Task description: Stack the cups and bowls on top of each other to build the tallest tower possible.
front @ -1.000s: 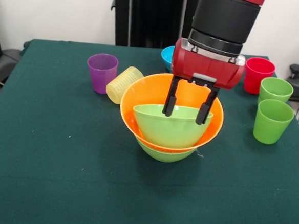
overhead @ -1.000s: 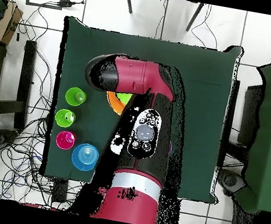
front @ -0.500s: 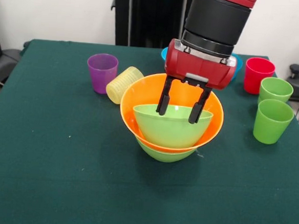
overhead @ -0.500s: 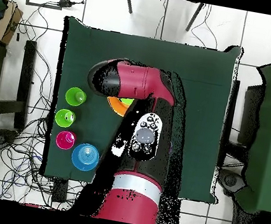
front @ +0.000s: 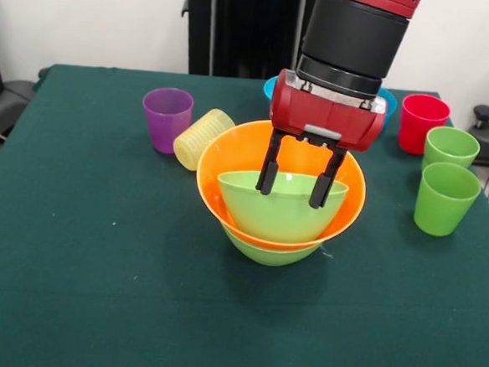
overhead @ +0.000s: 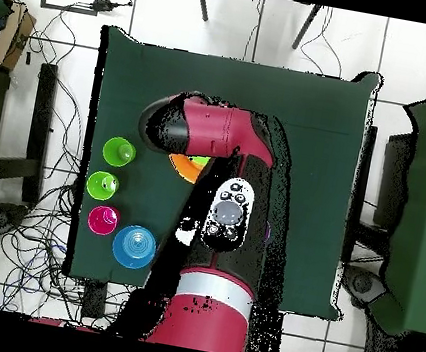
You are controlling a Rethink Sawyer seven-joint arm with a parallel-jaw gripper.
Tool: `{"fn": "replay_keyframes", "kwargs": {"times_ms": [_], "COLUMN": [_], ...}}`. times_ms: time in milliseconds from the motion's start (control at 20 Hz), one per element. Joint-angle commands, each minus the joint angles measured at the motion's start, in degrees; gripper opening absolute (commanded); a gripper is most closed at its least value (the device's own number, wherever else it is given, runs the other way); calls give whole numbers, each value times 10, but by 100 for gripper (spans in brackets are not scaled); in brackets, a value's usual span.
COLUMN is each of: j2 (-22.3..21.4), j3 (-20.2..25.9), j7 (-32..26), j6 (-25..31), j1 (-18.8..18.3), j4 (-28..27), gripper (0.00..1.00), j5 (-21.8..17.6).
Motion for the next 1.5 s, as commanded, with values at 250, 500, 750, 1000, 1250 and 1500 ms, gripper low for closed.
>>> {"fn": "replay_keyframes", "kwargs": {"times_ms": [250, 500, 750, 1000, 1250, 1500], "j2": [33, 22, 17, 3, 1, 11], "j3": [26, 20, 16, 7, 9, 18], "j7": [97, 96, 103, 104, 96, 89], "j6": [-35, -35, -43, -41, -55, -80], "j1": [18, 20, 22, 27, 21, 10], "j4": [41, 58, 74, 93, 104, 111], "gripper": [100, 100, 100, 100, 100, 100], "j5": [12, 14, 17, 21, 24, 26]}}
